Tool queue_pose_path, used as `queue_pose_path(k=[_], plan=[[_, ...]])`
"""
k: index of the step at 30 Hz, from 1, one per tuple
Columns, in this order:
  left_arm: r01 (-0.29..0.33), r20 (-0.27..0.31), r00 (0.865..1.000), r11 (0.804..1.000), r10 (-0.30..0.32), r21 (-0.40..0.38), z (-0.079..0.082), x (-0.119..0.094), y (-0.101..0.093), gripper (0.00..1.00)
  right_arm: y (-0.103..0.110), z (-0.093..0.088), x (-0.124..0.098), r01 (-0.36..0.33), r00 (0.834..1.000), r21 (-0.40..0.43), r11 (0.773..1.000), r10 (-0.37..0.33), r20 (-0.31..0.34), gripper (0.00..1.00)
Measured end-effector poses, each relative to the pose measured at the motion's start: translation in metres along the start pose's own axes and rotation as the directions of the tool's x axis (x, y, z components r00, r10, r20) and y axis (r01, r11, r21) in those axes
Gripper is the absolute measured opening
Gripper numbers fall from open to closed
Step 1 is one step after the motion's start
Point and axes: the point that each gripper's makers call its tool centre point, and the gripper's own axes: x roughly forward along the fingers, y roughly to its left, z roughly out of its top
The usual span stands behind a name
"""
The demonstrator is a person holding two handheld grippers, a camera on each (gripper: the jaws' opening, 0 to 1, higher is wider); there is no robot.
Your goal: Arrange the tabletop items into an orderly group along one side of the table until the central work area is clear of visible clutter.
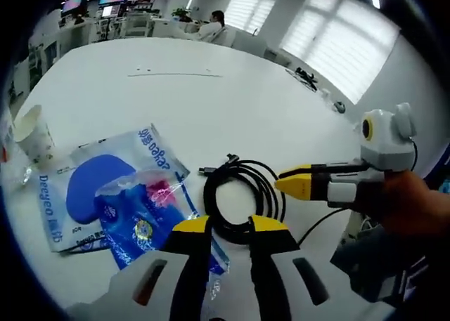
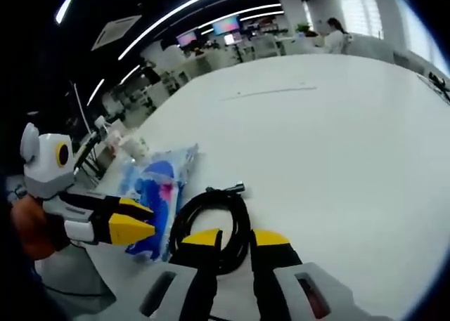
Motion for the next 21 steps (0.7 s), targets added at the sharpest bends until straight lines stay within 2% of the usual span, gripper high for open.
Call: queue_pose_path(k=[4,9,13,21], plan=[[0.0,-0.003,1.0,1.0,0.0,0.025,-0.003,-0.007,0.0,0.19,0.002,-0.003,-0.001,0.002,1.0,0.001,1.0,-0.002,0.007,0.14],[0.0,0.009,1.0,0.998,-0.001,0.062,-0.007,-0.026,-0.001,0.21,0.009,-0.005,-0.006,-0.001,1.0,0.006,1.0,0.001,0.017,0.15],[-0.007,0.023,1.0,0.998,0.006,0.06,-0.009,-0.033,0.009,0.23,0.013,-0.005,-0.009,-0.003,1.0,0.006,1.0,0.003,0.022,0.17],[-0.043,0.07,0.997,0.999,0.041,0.022,-0.012,-0.056,0.032,0.23,0.028,-0.02,-0.019,-0.002,1.0,0.001,1.0,0.002,0.022,0.18]])
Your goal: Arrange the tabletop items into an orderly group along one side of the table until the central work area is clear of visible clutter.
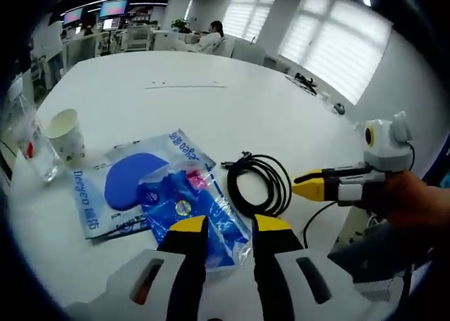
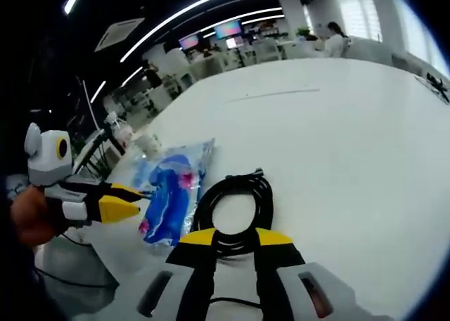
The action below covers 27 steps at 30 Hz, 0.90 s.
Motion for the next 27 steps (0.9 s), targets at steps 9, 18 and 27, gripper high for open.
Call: queue_pose_path(k=[9,18,27], plan=[[-0.08,0.073,0.994,0.995,0.084,-0.056,0.012,-0.022,0.037,0.23,0.01,-0.01,-0.006,0.005,1.0,0.043,0.999,-0.005,0.003,0.18],[-0.131,0.081,0.987,0.983,0.142,-0.126,0.002,-0.037,0.071,0.24,0.012,-0.006,-0.003,0.005,1.0,0.025,1.0,-0.005,-0.005,0.18],[-0.17,0.084,0.979,0.971,0.186,-0.167,-0.001,-0.043,0.087,0.23,0.019,0.006,0.008,-0.013,1.0,0.019,1.0,0.014,-0.005,0.18]])
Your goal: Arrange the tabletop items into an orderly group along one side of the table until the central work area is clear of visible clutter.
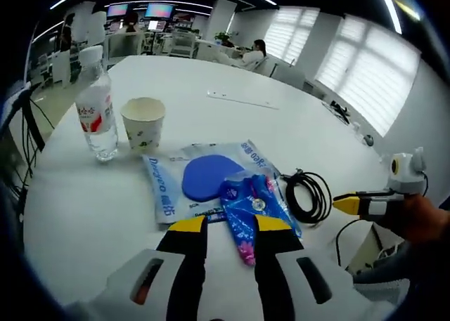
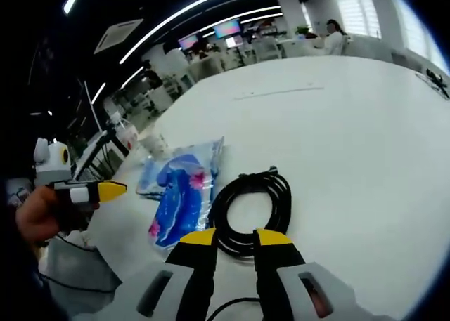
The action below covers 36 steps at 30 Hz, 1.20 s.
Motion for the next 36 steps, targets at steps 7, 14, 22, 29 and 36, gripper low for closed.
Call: queue_pose_path(k=[7,14,22,29,36], plan=[[-0.057,0.004,0.998,0.993,0.058,-0.103,-0.009,-0.005,0.031,0.22,0.005,0.009,0.006,-0.017,1.0,0.035,0.999,0.016,0.015,0.15],[-0.098,0.022,0.994,0.983,0.103,-0.153,-0.009,-0.012,0.041,0.22,0.005,0.013,0.018,-0.03,1.0,0.035,0.999,0.03,-0.004,0.14],[-0.115,0.018,0.992,0.971,0.121,-0.209,-0.022,-0.01,0.056,0.21,0.012,0.017,0.036,-0.068,0.996,0.034,0.997,0.069,-0.048,0.13],[-0.116,0.023,0.992,0.963,0.125,-0.243,-0.022,-0.006,0.068,0.2,0.021,0.027,0.05,-0.082,0.995,0.035,0.996,0.084,-0.056,0.13],[-0.108,0.042,0.991,0.952,0.125,-0.287,-0.015,0.002,0.071,0.2,0.03,0.038,0.07,-0.1,0.992,0.063,0.993,0.104,-0.07,0.12]])
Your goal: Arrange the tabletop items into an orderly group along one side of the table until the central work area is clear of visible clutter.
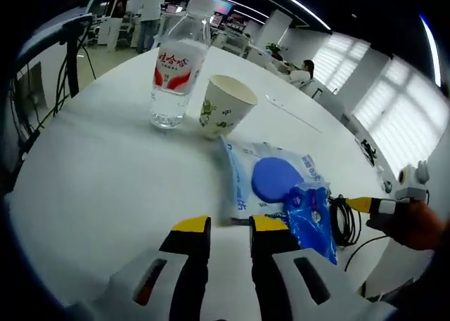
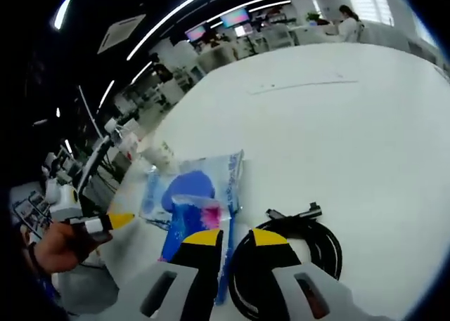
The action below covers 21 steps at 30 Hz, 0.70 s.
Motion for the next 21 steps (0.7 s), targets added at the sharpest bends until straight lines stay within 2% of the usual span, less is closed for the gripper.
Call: queue_pose_path(k=[2,3,6,8,12,16,21], plan=[[0.001,-0.002,1.0,1.0,-0.001,-0.004,0.001,0.003,0.0,0.19,0.0,0.009,0.009,-0.016,1.0,0.12,0.993,0.013,0.023,0.12],[0.003,-0.003,1.0,1.0,-0.003,-0.005,0.001,0.004,0.0,0.19,0.002,0.01,0.007,-0.01,1.0,0.133,0.991,0.006,0.024,0.12],[0.006,-0.005,1.0,1.0,-0.006,-0.02,0.001,0.008,0.002,0.2,-0.002,0.017,0.019,-0.002,1.0,0.131,0.991,0.001,0.012,0.13],[0.004,-0.006,1.0,1.0,-0.004,-0.031,0.002,0.013,0.007,0.2,0.0,0.008,0.019,0.007,1.0,0.128,0.992,-0.007,-0.006,0.13],[0.022,0.0,1.0,0.998,-0.022,-0.06,0.003,0.015,0.01,0.19,-0.001,0.011,0.027,0.008,1.0,0.149,0.989,-0.005,-0.019,0.14],[0.035,0.008,0.999,0.995,-0.034,-0.091,0.005,0.019,0.014,0.19,-0.011,0.016,0.049,0.004,0.999,0.163,0.987,0.002,-0.034,0.14],[0.044,0.002,0.999,0.994,-0.044,-0.096,0.005,0.023,0.014,0.2,-0.003,0.015,0.049,0.0,0.999,0.181,0.984,0.007,-0.038,0.14]])
